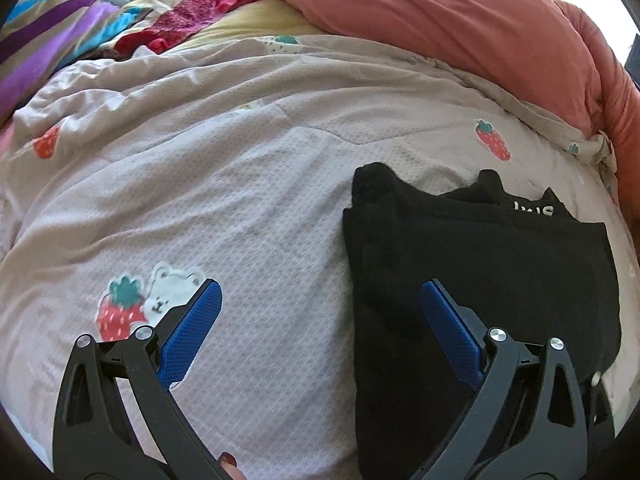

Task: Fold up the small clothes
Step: 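Grasp the end of the folded black sweatshirt with the right gripper, then lift the sweatshirt end with the right gripper and fold it over the rest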

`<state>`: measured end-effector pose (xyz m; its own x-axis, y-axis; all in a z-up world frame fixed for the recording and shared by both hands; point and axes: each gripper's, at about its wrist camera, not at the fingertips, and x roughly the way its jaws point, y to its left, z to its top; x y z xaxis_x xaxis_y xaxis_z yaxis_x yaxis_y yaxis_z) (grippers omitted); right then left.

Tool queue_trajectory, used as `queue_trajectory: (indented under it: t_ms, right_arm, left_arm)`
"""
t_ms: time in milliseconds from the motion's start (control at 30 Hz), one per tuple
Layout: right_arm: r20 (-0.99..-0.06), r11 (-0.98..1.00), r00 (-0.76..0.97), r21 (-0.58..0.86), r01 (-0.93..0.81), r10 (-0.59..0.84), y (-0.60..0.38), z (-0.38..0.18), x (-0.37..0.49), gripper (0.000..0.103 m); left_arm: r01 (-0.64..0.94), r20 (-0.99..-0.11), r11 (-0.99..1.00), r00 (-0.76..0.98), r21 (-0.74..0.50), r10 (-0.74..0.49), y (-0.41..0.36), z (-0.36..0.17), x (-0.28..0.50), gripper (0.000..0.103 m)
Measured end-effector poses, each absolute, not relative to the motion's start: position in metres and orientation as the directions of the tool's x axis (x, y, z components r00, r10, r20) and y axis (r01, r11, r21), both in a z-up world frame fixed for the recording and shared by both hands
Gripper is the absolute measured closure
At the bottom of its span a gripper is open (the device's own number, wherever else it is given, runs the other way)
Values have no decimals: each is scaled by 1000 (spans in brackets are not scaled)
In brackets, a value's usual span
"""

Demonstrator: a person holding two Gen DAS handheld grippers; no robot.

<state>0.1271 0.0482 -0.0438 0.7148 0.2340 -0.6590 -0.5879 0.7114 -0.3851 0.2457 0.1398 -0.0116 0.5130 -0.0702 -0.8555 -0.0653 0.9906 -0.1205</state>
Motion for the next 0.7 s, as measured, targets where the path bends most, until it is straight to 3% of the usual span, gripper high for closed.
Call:
queue_trajectory:
  t_ms: [67, 167, 333, 700]
  right_arm:
    - [-638, 722, 731, -384, -575, 243, 43, -39, 124, 60]
    - [-609, 740, 743, -359, -569, 276, 32, -29, 120, 84]
    - [-567, 772, 761, -314, -553, 315, 15, -15, 113, 91]
    - [-471, 843, 815, -235, -484, 336, -43, 13, 102, 94]
  left_arm:
    - [-60, -859, 990, 506, -127, -79, 137, -12, 251, 10]
    - [-56, -862, 990, 499, -129, -85, 133, -13, 256, 10]
    - [-46, -865, 978, 477, -201, -155, 125, -13, 261, 10]
    - [16, -830, 950, 483, -312, -280, 78, 9, 260, 13]
